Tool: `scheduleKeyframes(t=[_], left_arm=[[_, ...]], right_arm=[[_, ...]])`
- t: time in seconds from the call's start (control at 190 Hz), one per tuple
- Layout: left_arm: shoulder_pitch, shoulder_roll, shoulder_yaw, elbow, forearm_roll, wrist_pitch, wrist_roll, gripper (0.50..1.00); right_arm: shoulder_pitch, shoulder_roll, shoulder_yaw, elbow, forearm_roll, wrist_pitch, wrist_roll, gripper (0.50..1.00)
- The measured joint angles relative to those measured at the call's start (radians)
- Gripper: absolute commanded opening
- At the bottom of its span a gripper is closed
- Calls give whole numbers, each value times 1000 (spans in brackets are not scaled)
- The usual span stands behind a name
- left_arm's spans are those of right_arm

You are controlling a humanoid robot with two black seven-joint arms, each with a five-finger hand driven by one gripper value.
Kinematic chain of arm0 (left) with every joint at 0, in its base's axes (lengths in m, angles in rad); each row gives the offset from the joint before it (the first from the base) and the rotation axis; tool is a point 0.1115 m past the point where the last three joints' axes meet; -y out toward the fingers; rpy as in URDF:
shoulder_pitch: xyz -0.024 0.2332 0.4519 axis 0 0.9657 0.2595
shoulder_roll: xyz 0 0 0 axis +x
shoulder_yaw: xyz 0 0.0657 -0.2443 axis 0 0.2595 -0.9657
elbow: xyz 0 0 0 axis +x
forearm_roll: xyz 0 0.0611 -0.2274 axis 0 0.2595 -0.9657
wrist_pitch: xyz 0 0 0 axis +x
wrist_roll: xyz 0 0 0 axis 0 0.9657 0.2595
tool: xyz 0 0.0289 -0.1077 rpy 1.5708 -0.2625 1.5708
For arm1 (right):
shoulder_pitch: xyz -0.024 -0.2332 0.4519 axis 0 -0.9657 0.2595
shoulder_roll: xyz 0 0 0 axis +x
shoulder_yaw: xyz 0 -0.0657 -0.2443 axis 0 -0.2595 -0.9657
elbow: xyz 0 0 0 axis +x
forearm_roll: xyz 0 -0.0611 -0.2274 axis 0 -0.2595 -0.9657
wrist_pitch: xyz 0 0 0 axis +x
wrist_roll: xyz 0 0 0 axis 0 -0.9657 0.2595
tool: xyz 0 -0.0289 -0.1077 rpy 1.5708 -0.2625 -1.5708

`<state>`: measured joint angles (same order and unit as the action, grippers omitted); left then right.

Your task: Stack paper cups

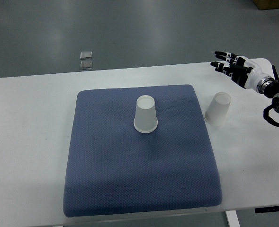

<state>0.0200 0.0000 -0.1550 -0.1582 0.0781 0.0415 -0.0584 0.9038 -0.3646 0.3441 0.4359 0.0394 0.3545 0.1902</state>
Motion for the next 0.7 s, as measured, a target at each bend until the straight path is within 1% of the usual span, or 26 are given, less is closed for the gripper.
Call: scheduleKeyframes(t=[0.701], left_arm=[[0,0,0,0,0,0,0,1000]], right_arm=[[9,-2,1,0,1,3,3,919]])
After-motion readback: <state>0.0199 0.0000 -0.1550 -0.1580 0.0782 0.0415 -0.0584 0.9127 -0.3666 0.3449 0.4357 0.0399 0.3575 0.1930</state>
